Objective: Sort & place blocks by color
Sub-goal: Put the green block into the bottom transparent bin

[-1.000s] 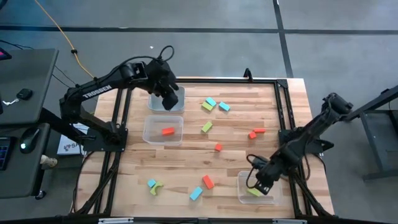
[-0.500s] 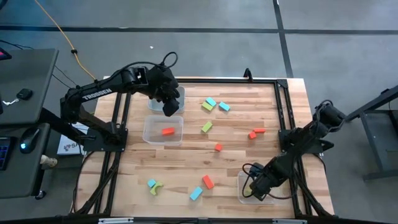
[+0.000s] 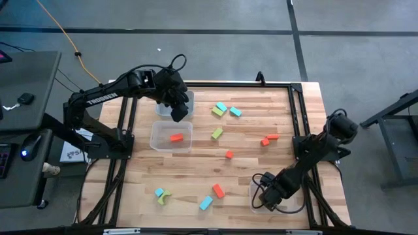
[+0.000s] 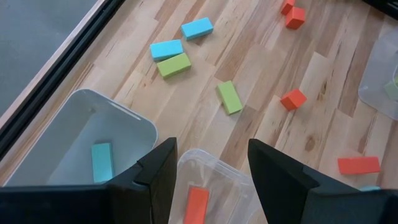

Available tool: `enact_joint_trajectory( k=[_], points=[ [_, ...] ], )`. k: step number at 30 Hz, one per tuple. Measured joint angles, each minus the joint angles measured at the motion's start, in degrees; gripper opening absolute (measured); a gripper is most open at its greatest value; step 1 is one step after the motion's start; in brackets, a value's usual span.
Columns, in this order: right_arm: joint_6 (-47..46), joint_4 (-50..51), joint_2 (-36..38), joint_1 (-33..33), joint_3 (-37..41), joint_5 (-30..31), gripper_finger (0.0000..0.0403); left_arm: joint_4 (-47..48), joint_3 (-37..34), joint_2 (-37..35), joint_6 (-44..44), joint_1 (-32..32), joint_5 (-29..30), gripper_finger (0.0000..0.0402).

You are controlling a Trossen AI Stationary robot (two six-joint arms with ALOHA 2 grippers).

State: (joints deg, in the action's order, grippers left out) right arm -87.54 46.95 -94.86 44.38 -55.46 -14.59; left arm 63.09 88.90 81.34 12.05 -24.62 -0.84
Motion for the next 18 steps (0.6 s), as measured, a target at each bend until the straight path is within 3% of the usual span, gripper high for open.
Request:
enact_joint_trajectory(
  k=[14,18],
  points=[
    [-1.55,-0.03,-0.91,0.00,0.00,0.00,0.0115,0.02,0.00,0.00,-0.01,0.00,0.00,0.0175],
    [-1.41,-0.07,-0.91,0.00,0.00,0.00,0.0135,0.02,0.00,0.00,-0.01,0.00,0.00,0.0175]
  ],
)
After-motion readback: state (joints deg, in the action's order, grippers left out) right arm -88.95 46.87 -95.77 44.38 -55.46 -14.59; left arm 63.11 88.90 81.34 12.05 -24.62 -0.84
